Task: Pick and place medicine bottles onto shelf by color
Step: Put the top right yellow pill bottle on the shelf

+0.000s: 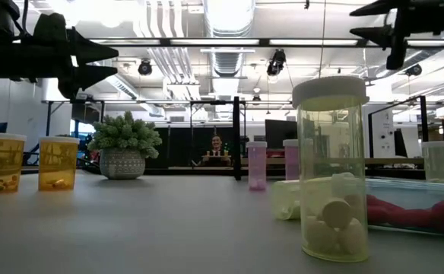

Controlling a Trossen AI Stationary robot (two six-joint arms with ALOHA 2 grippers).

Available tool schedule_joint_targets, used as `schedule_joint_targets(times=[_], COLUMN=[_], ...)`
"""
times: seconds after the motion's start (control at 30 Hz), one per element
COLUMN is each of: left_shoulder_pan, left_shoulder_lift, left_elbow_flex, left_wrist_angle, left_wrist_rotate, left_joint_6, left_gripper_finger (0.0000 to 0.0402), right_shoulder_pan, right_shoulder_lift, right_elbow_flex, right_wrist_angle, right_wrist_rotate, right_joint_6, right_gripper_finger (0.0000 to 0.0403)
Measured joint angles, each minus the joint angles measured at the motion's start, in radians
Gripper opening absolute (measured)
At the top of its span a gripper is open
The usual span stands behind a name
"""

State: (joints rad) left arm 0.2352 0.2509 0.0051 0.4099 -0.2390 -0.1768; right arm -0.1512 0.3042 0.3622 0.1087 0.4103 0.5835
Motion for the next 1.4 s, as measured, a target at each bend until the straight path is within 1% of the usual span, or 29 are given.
schedule_joint_targets(times=[0.07, 0.2, 0.3, 0.4, 0.63, 0.73, 0.87, 0.93, 1.0, 1.13, 1.27, 1.33, 1.4], left_shoulder_pan=[0.000, 0.000, 0.000, 0.000, 0.000, 0.000, 0.000, 0.000, 0.000, 0.000, 0.000, 0.000, 0.000], left_shoulder_lift=[0.000, 0.000, 0.000, 0.000, 0.000, 0.000, 0.000, 0.000, 0.000, 0.000, 0.000, 0.000, 0.000], left_elbow_flex=[0.000, 0.000, 0.000, 0.000, 0.000, 0.000, 0.000, 0.000, 0.000, 0.000, 0.000, 0.000, 0.000], left_wrist_angle=[0.000, 0.000, 0.000, 0.000, 0.000, 0.000, 0.000, 0.000, 0.000, 0.000, 0.000, 0.000, 0.000], left_wrist_rotate=[0.000, 0.000, 0.000, 0.000, 0.000, 0.000, 0.000, 0.000, 0.000, 0.000, 0.000, 0.000, 0.000], left_joint_6=[0.000, 0.000, 0.000, 0.000, 0.000, 0.000, 0.000, 0.000, 0.000, 0.000, 0.000, 0.000, 0.000], left_gripper_finger=[0.0267, 0.0267, 0.0267, 0.0267, 0.0267, 0.0267, 0.0267, 0.0267, 0.0267, 0.0267, 0.0267, 0.0267, 0.0267], right_shoulder_pan=[0.000, 0.000, 0.000, 0.000, 0.001, 0.000, 0.001, 0.001, 0.003, 0.018, 0.034, 0.033, 0.033], right_shoulder_lift=[0.043, 0.152, 0.239, 0.316, 0.504, 0.585, 0.696, 0.728, 0.754, 0.794, 0.805, 0.818, 0.829], right_elbow_flex=[0.095, 0.274, 0.381, 0.468, 0.609, 0.664, 0.723, 0.756, 0.779, 0.804, 0.815, 0.812, 0.806], right_wrist_angle=[-0.200, -0.553, -0.737, -0.853, -1.005, -1.137, -1.316, -1.371, -1.413, -1.429, -1.439, -1.439, -1.443], right_wrist_rotate=[0.000, 0.001, 0.000, -0.003, -0.078, -0.079, -0.095, -0.125, -0.130, -0.135, -0.140, -0.186, -0.263], right_joint_6=[0.006, 0.086, 0.164, 0.259, 0.354, 0.401, 0.502, 0.538, 0.550, 0.584, 0.644, 0.683, 0.707], right_gripper_finger=[0.0148, 0.0148, 0.0148, 0.0148, 0.0148, 0.0148, 0.0148, 0.0148, 0.0148, 0.0148, 0.0148, 0.0148, 0.0148])
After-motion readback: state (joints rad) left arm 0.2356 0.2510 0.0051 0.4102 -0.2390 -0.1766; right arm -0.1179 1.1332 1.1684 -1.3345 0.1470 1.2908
